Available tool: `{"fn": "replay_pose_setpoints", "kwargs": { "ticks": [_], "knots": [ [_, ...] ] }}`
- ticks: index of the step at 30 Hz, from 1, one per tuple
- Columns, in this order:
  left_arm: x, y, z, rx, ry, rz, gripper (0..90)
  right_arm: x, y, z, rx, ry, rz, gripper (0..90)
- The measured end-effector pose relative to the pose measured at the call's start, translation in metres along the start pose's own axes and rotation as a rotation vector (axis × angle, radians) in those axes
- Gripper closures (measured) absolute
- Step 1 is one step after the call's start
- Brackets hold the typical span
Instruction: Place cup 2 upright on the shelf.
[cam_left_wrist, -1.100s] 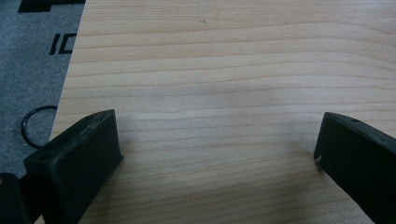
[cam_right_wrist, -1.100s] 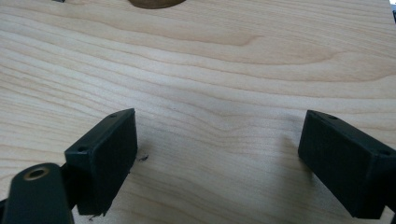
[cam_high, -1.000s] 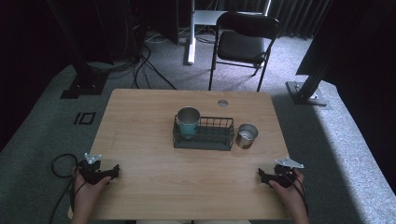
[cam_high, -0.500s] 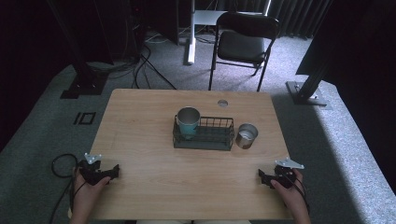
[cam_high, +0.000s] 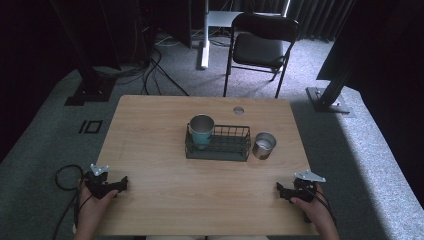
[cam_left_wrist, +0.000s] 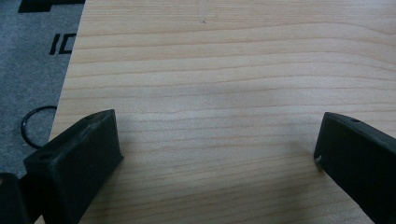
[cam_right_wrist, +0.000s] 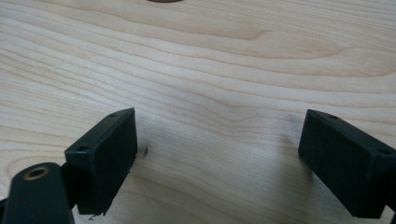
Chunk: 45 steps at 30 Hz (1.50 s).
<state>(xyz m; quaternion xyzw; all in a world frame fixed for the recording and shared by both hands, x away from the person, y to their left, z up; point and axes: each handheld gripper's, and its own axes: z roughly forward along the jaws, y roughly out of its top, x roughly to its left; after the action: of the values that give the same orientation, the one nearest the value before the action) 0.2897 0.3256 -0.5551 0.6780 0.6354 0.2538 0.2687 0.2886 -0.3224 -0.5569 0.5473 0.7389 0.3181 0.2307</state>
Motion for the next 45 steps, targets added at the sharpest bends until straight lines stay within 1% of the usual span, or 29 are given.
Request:
{"fn": "replay_pose_setpoints", "kwargs": {
  "ticks": [12, 16, 19, 21, 23, 25, 26, 30, 32, 36, 39, 40, 45],
  "knots": [
    [0.0, 0.0, 0.0, 0.001, 0.0, 0.0, 0.9, 0.002, 0.003, 0.001, 0.004, -0.018, 0.02, 13.3],
    [0.0, 0.0, 0.0, 0.001, 0.0, 0.0, 0.9, 0.002, 0.007, 0.003, -0.003, -0.015, 0.008, 13.3],
    [0.0, 0.0, 0.0, 0.001, 0.0, 0.0, 0.9, 0.001, 0.011, 0.004, -0.015, 0.002, 0.014, 13.3],
    [0.0, 0.0, 0.0, 0.001, 0.0, 0.0, 0.9, 0.0, 0.014, 0.006, -0.033, 0.046, 0.012, 13.2],
    [0.0, 0.0, 0.0, 0.001, 0.0, 0.001, 1.0, 0.0, 0.017, 0.007, -0.05, 0.07, 0.028, 13.2],
    [0.0, 0.0, 0.0, 0.001, 0.0, 0.0, 0.9, 0.0, 0.02, 0.009, -0.051, 0.05, 0.003, 13.2],
    [0.0, 0.0, 0.0, 0.001, 0.0, 0.001, 0.9, -0.001, 0.022, 0.01, -0.052, 0.044, 0.0, 13.2],
    [0.0, 0.0, 0.0, 0.001, 0.0, 0.0, 0.9, -0.001, 0.028, 0.013, -0.069, 0.05, -0.004, 12.6],
    [0.0, 0.0, 0.0, 0.001, 0.0, 0.0, 0.9, 0.0, 0.031, 0.014, -0.086, 0.06, 0.005, 12.6],
    [0.0, 0.0, 0.0, 0.001, -0.001, 0.0, 0.9, 0.0, 0.037, 0.017, -0.103, 0.06, -0.004, 12.6],
    [0.0, 0.0, 0.0, -0.001, 0.0, -0.001, 0.9, 0.0, 0.039, 0.018, -0.106, 0.067, -0.01, 12.6],
    [0.0, 0.0, 0.0, 0.0, 0.0, 0.0, 0.9, 0.001, 0.042, 0.02, -0.116, 0.072, -0.01, 12.6],
    [0.0, 0.0, 0.0, 0.0, -0.001, 0.0, 0.9, 0.003, 0.049, 0.021, -0.134, 0.079, -0.018, 12.7]
  ]
}}
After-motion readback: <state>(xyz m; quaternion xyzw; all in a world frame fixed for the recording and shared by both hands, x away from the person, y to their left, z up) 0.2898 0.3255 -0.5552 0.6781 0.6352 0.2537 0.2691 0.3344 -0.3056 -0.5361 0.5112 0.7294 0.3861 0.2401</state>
